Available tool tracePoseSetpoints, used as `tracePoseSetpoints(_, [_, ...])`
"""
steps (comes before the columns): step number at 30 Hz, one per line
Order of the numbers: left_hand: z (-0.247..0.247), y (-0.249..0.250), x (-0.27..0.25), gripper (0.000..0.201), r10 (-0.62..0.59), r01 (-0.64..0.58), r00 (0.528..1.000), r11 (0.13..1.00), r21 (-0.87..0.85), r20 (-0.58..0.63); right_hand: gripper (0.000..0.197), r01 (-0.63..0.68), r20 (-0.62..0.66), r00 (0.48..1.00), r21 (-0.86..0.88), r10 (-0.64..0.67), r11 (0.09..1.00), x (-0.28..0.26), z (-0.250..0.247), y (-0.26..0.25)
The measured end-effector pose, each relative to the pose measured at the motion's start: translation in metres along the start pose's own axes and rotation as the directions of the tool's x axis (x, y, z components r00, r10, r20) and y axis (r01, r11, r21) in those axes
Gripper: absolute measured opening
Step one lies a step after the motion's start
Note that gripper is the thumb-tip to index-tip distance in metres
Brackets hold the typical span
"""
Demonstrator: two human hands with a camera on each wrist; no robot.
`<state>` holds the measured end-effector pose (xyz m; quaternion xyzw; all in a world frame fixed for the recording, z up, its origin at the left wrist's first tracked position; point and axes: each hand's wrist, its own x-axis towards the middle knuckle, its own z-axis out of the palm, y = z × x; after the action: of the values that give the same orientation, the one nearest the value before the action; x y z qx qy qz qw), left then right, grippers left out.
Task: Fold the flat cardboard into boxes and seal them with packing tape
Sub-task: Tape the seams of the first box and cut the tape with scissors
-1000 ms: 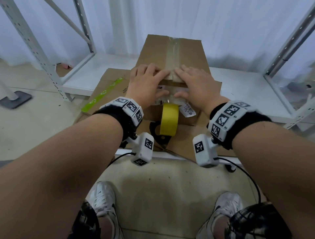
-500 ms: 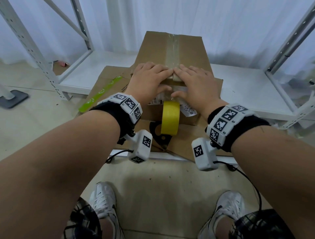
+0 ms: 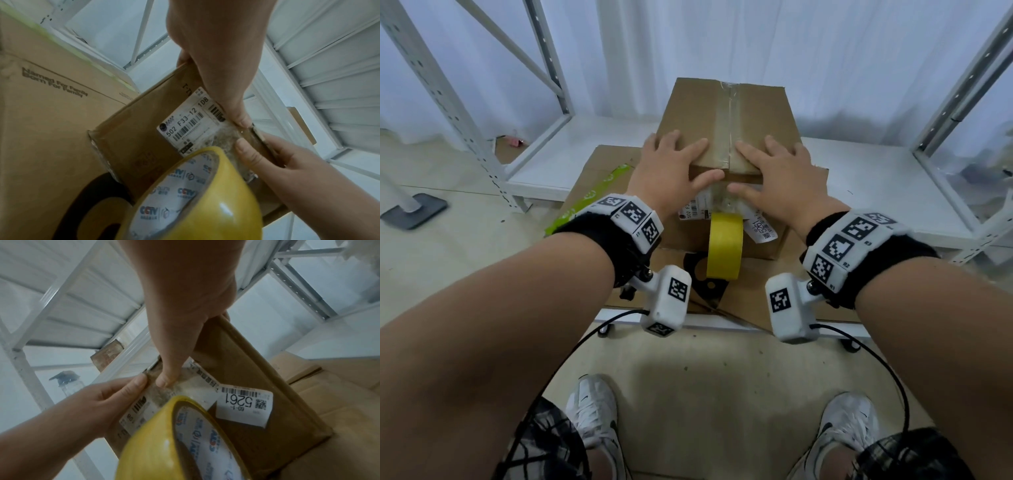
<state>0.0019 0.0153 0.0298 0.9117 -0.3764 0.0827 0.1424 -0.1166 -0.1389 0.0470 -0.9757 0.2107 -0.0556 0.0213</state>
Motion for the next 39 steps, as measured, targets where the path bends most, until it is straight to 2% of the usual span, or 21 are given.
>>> tracePoseSetpoints(3, [0.001, 0.003, 0.001, 0.067, 0.051, -0.051, 0.999, 0.999, 0.009, 0.007, 0.073, 0.026, -0.034, 0.999, 0.068, -0.024, 0.997, 0.001, 0.0, 0.001])
tracePoseSetpoints(10, [0.004, 0.011, -0.008, 0.054, 0.049, -0.05, 0.998, 0.998, -0.03, -0.039, 0.061, 0.019, -0.05, 0.999, 0.025, -0.018, 1.0, 0.001, 0.003, -0.002])
tracePoseSetpoints(15, [0.007, 0.009, -0.012, 0.05, 0.088, -0.088, 0.994, 0.996, 0.007, -0.064, 0.061, 0.037, -0.089, 0.995, 0.003, -0.037, 0.999, -0.003, 0.005, -0.003])
tracePoseSetpoints(18, [0.008, 0.011, -0.014, 0.046, 0.085, -0.086, 0.994, 0.996, -0.007, -0.075, 0.057, 0.053, -0.053, 0.997, -0.025, -0.054, 0.998, -0.003, 0.002, -0.002])
tracePoseSetpoints(21, [0.003, 0.012, -0.011, 0.043, 0.061, -0.063, 0.997, 0.997, -0.051, -0.041, 0.053, 0.05, -0.008, 0.999, -0.022, -0.05, 0.999, 0.003, -0.001, -0.007])
tracePoseSetpoints(25, [-0.006, 0.01, -0.009, 0.046, 0.072, -0.07, 0.997, 0.996, -0.047, 0.029, 0.053, 0.05, -0.02, 0.999, -0.059, -0.051, 0.997, -0.005, 0.005, -0.019])
tracePoseSetpoints(28, [-0.009, 0.006, -0.011, 0.047, 0.089, -0.088, 0.996, 0.987, -0.136, 0.008, 0.053, 0.042, -0.038, 0.998, -0.055, -0.044, 0.998, -0.01, 0.003, -0.022])
tracePoseSetpoints(32, [-0.014, 0.001, -0.01, 0.043, 0.066, -0.067, 0.998, 0.972, -0.226, -0.016, 0.051, 0.04, -0.003, 0.999, -0.027, -0.04, 0.999, -0.005, -0.006, -0.024])
tracePoseSetpoints(36, [-0.014, 0.013, -0.02, 0.048, 0.005, -0.009, 0.999, 0.992, -0.123, -0.037, 0.054, 0.063, 0.015, 0.998, -0.041, -0.063, 0.997, -0.008, -0.004, -0.019])
tracePoseSetpoints(39, [-0.014, 0.026, -0.029, 0.047, -0.073, 0.069, 0.996, 0.994, -0.09, -0.041, 0.056, 0.117, -0.067, 0.991, -0.022, -0.118, 0.993, -0.018, -0.004, -0.015])
